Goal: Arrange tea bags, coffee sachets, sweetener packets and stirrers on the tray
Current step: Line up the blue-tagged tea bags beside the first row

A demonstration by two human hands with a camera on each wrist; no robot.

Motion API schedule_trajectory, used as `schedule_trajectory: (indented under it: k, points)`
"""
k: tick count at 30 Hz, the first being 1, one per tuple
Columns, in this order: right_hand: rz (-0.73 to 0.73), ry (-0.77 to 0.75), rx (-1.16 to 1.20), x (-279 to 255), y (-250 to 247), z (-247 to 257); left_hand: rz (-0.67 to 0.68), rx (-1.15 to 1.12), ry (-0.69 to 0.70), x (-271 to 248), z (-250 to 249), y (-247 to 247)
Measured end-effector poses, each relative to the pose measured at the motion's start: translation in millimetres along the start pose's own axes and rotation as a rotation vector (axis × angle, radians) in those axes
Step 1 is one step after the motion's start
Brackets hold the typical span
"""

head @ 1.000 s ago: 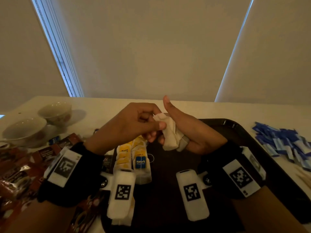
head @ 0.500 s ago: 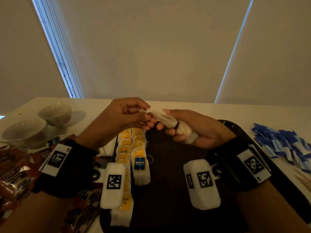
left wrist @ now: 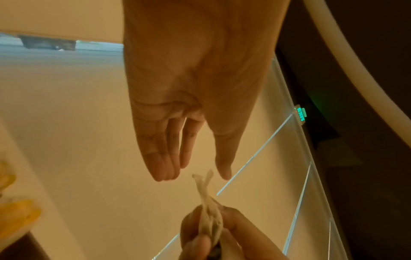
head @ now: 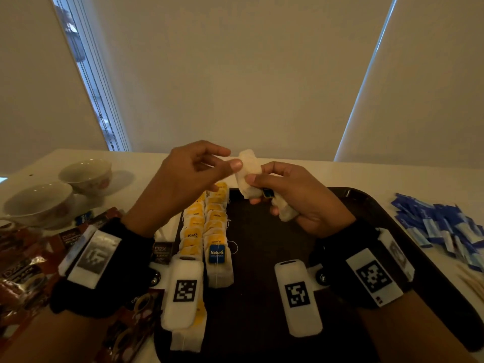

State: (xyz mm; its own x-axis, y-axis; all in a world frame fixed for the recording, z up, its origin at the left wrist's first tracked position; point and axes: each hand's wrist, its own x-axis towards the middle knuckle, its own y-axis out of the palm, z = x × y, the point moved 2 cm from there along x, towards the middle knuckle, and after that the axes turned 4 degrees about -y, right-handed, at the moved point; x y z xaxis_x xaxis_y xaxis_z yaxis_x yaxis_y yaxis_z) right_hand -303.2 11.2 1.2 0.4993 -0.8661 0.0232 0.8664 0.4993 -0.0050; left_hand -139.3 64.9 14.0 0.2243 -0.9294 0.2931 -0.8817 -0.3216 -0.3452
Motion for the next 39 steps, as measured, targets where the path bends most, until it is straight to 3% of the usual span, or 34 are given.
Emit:
schedule_trajectory:
  k: [2,7,15,22,30,35,39]
  points:
    - [0.022,-0.005,-0.032,-1.0,2.9,-0.5,0.047,-0.039,-0.032,-1.4,0.8,5.2]
    - [0.045,-0.036,-0.112,-2.7,6.8,-0.3,0.009,-0.151,0.019,-2.2,0.2,2.4]
    - [0.031,-0.053,-0.028,0.2,-4.4,2.3,0.068,-0.087,0.101,-2.1,-5.4,-0.8]
    - [0.034,-0.144,-0.170,-3.0,-6.9,6.4,0.094,-0.047,0.172,-3.0,-7.1,-1.2]
    - [0.018,-0.188,-0.130,-2.4,-4.9,5.7,0.136,0.006,0.243,-1.6,-4.9,3.1]
    - [0.018,-0.195,-0.115,-2.9,-4.1,6.3,0.112,-0.039,0.210,-2.6,-4.7,3.6]
    - [0.024,-0.173,-0.065,-2.6,-3.9,6.6,0.172,-0.135,0.168,-5.6,-6.8,3.5]
